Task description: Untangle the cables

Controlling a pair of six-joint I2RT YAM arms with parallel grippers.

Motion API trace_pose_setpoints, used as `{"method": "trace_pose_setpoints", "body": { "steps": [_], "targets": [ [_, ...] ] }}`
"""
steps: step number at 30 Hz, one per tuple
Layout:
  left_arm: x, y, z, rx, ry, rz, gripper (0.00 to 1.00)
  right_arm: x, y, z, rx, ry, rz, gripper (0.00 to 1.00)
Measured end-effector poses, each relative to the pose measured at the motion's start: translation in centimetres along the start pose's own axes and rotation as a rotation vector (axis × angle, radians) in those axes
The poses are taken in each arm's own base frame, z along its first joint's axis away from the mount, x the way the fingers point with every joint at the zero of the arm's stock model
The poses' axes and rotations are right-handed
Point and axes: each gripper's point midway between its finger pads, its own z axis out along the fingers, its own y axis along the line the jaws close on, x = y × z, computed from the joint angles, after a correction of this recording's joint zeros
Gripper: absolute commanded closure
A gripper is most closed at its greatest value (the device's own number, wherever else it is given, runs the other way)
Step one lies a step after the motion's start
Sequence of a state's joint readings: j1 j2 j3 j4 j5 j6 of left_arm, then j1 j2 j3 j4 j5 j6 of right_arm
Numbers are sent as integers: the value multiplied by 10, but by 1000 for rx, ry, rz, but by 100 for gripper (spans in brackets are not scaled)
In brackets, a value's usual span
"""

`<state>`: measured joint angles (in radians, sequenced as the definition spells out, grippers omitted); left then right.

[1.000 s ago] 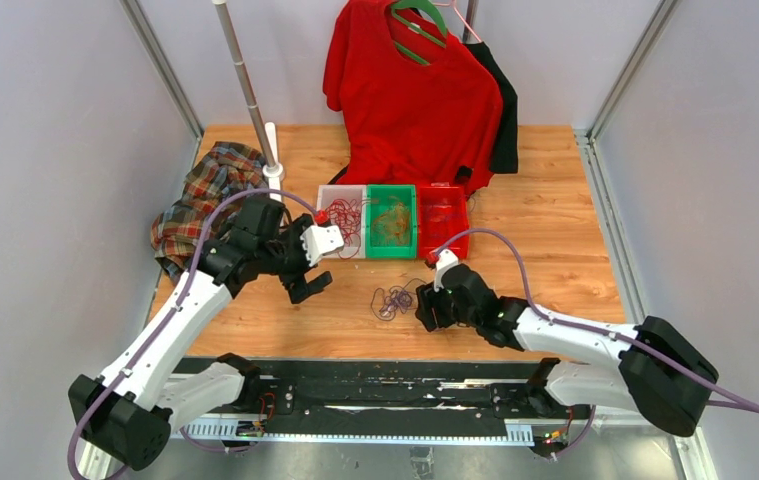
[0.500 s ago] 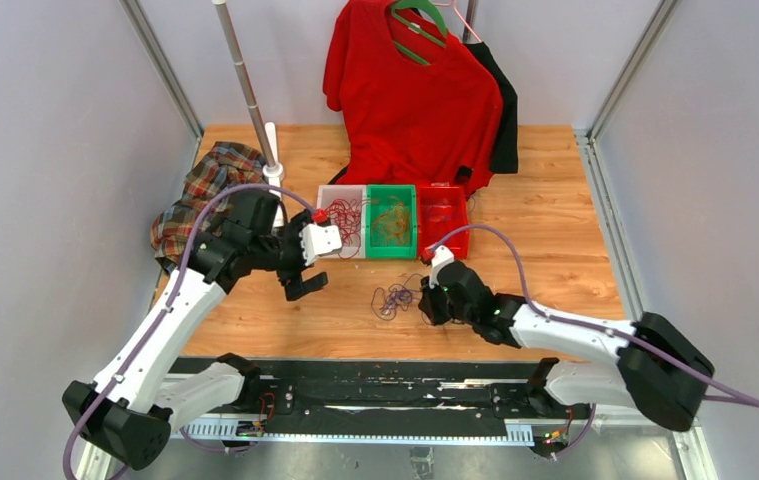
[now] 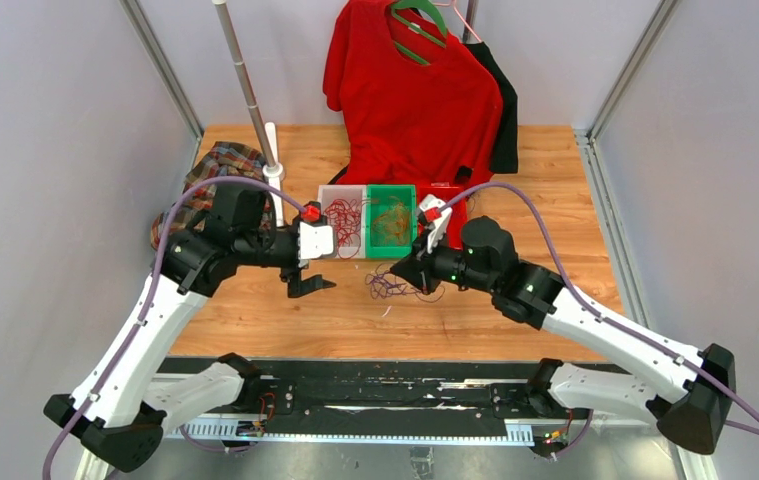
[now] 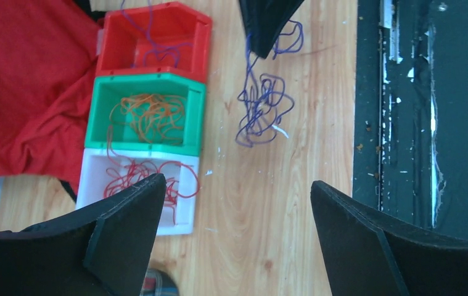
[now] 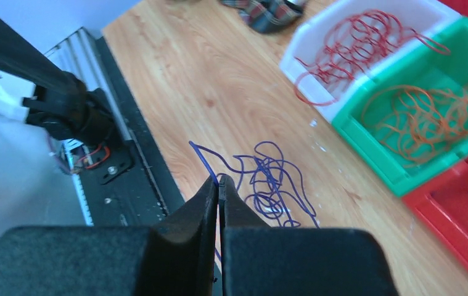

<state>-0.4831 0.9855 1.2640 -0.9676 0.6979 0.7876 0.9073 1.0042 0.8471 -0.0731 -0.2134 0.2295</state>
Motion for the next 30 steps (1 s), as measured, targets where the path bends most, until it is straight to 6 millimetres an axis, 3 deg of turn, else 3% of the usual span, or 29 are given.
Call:
{"method": "trace_pose_setpoints", "body": {
  "steps": [7,12,15,18,27,30],
  "targets": [
    [-15,-11,12,41,-41,30,18,-35,45,13,-167,11,-52,99],
    [-21,-3,15,8,-64,-5,44,-33,69,29,-238,50,-88,99],
    [-16,-5,16,4,-62,-20,56,-26,75,31,-252,73,-97,99],
    [-10,-14,15,19,-54,-36,61,-29,79,29,-261,60,-104,99],
    [-8,-33,17,100,-60,-123,60,-44,86,25,-281,0,-117,99],
    [-6,-33,20,109,-50,-147,68,-45,86,24,-281,-6,-116,99]
  ]
}}
